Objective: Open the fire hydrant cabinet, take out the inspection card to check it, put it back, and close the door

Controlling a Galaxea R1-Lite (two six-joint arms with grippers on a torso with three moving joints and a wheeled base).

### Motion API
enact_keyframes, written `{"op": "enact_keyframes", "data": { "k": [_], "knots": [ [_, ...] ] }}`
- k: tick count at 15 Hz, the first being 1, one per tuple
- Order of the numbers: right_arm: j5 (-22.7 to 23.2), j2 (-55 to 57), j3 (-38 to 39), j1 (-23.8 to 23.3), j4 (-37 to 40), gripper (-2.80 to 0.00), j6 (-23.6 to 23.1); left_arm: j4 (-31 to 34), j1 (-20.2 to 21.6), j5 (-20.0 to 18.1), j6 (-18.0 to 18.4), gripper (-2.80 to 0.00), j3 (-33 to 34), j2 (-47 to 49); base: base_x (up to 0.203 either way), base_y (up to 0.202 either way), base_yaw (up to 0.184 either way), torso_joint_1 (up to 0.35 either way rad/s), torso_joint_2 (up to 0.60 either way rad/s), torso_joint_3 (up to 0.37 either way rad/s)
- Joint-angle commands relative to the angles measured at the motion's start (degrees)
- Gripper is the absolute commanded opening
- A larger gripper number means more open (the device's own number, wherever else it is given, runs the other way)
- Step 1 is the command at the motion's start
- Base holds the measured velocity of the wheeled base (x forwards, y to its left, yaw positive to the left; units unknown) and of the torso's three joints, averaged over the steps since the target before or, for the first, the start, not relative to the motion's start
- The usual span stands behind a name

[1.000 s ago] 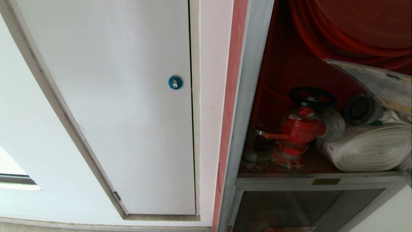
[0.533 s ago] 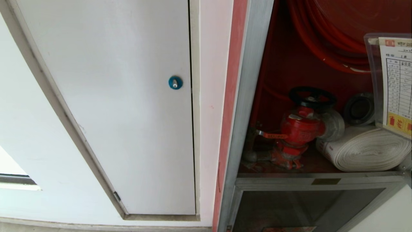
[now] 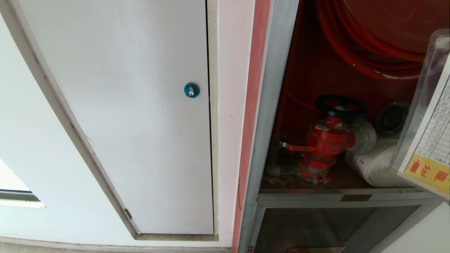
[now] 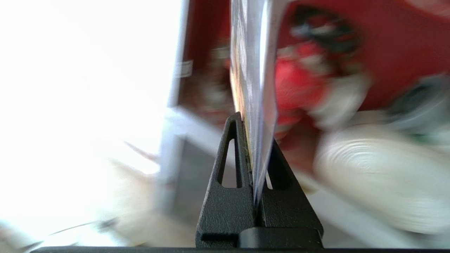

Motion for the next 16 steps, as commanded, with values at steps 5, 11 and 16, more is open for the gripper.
{"op": "enact_keyframes", "data": {
  "k": [5, 11, 16],
  "knots": [
    [15.1, -1.0, 0.3, 0.0, 4.6, -2.80, 3.4, 0.0, 0.0, 0.0, 0.0, -2.80, 0.0, 0.1, 0.000, 0.000, 0.000, 0.000, 0.00, 0.000],
    [25.6, 4.2, -0.8, 0.0, 5.9, -2.80, 8.0, 0.0, 0.0, 0.0, 0.0, -2.80, 0.0, 0.1, 0.000, 0.000, 0.000, 0.000, 0.00, 0.000],
    [32.3, 13.2, -2.7, 4.1, 3.6, -2.80, 8.2, 0.0, 0.0, 0.0, 0.0, -2.80, 0.0, 0.1, 0.000, 0.000, 0.000, 0.000, 0.00, 0.000]
  ]
}}
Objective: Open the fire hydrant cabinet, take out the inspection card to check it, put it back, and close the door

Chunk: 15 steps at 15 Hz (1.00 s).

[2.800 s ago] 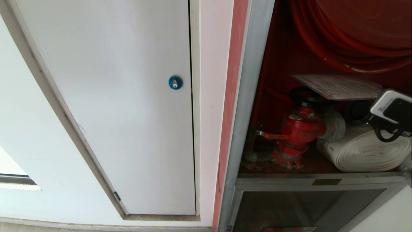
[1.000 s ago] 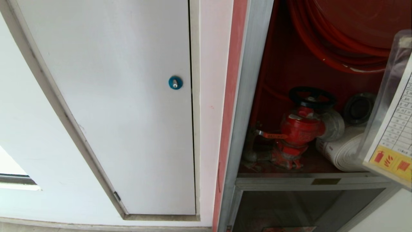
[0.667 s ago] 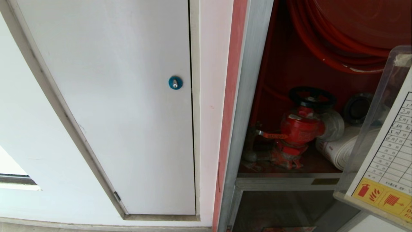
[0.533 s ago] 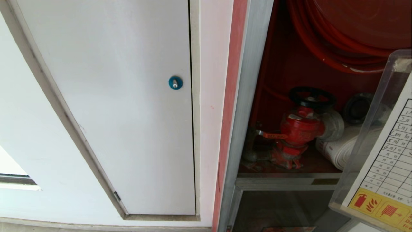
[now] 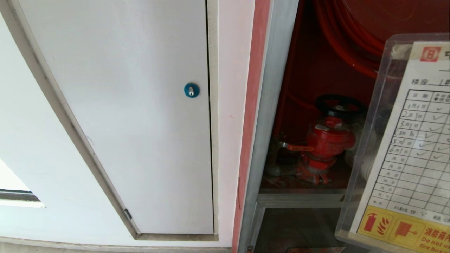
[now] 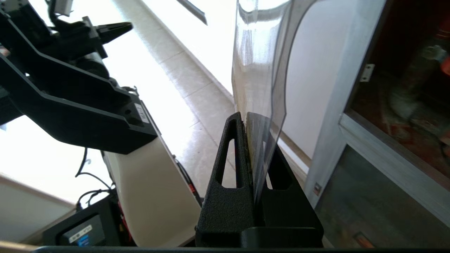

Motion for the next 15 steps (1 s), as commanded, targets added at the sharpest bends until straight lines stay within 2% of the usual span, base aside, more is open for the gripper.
{"op": "enact_keyframes", "data": {
  "k": [1, 5, 7, 10, 12, 15],
  "knots": [
    [0.4, 5.4, -0.3, 3.4, -1.3, -2.80, -0.1, 0.0, 0.0, 0.0, 0.0, -2.80, 0.0, 0.1, 0.000, 0.000, 0.000, 0.000, 0.00, 0.000],
    [0.3, 12.5, -2.6, 11.8, -5.9, -2.80, 0.9, 0.0, 0.0, 0.0, 0.0, -2.80, 0.0, 0.1, 0.000, 0.000, 0.000, 0.000, 0.00, 0.000],
    [0.3, 15.9, -3.0, 14.1, -10.5, -2.80, 1.7, 0.0, 0.0, 0.0, 0.0, -2.80, 0.0, 0.1, 0.000, 0.000, 0.000, 0.000, 0.00, 0.000],
    [-0.7, 18.5, -3.4, 17.8, -17.7, -2.80, 6.9, 0.1, 0.0, 0.0, 0.0, -2.80, 0.0, 0.1, 0.000, 0.000, 0.000, 0.000, 0.00, 0.000],
    [-3.1, 19.6, -3.5, 20.9, -20.8, -2.80, 8.4, 0.0, 0.0, 0.0, 0.0, -2.80, 0.0, 0.1, 0.000, 0.000, 0.000, 0.000, 0.00, 0.000],
    [-10.1, 21.5, -3.6, 28.1, -23.3, -2.80, 9.6, 0.1, 0.0, 0.0, 0.0, -2.80, 0.0, 0.1, 0.000, 0.000, 0.000, 0.000, 0.00, 0.000]
  ]
}}
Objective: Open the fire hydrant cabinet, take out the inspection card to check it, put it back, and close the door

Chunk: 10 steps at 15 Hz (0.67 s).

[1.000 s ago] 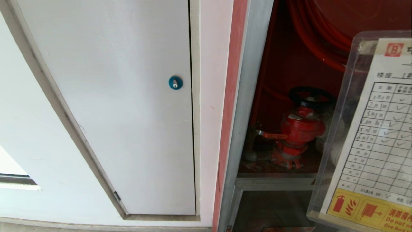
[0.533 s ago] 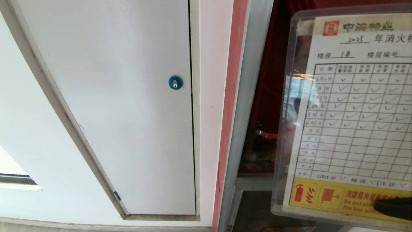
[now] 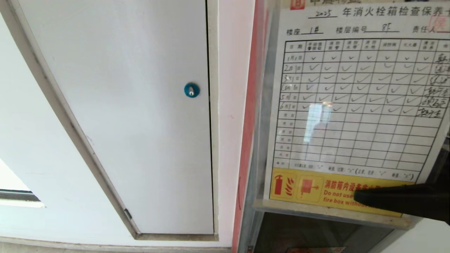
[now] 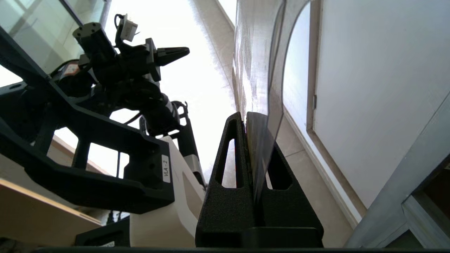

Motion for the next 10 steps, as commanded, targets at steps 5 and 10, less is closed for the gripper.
{"op": "enact_keyframes", "data": {
  "k": [5, 10],
  "knots": [
    [-2.5, 3.8, 0.1, 6.0, -5.9, -2.80, 4.4, 0.0, 0.0, 0.0, 0.0, -2.80, 0.0, 0.1, 0.000, 0.000, 0.000, 0.000, 0.00, 0.000],
    [-5.3, 7.5, 0.1, 9.3, -10.1, -2.80, 4.7, 0.0, 0.0, 0.0, 0.0, -2.80, 0.0, 0.1, 0.000, 0.000, 0.000, 0.000, 0.00, 0.000]
  ]
}}
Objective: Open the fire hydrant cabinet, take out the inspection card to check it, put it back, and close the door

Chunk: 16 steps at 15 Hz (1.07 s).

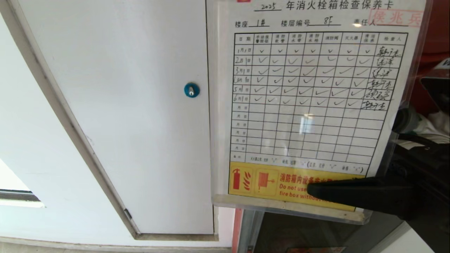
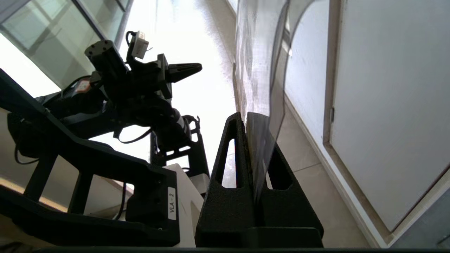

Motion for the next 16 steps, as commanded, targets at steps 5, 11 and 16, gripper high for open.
{"op": "enact_keyframes", "data": {
  "k": [5, 11, 16],
  "knots": [
    [0.2, 2.6, -0.5, 1.0, -1.6, -2.80, 0.2, 0.1, 0.0, 0.0, 0.0, -2.80, 0.0, 0.1, 0.000, 0.000, 0.000, 0.000, 0.00, 0.000],
    [0.4, 3.7, 0.0, 1.7, -1.7, -2.80, 0.2, 0.0, 0.0, 0.0, 0.0, -2.80, 0.0, 0.1, 0.000, 0.000, 0.000, 0.000, 0.00, 0.000],
    [0.5, 3.6, -0.1, 4.4, -1.7, -2.80, 0.2, 0.0, 0.0, 0.0, 0.0, -2.80, 0.0, 0.1, 0.000, 0.000, 0.000, 0.000, 0.00, 0.000]
  ]
}}
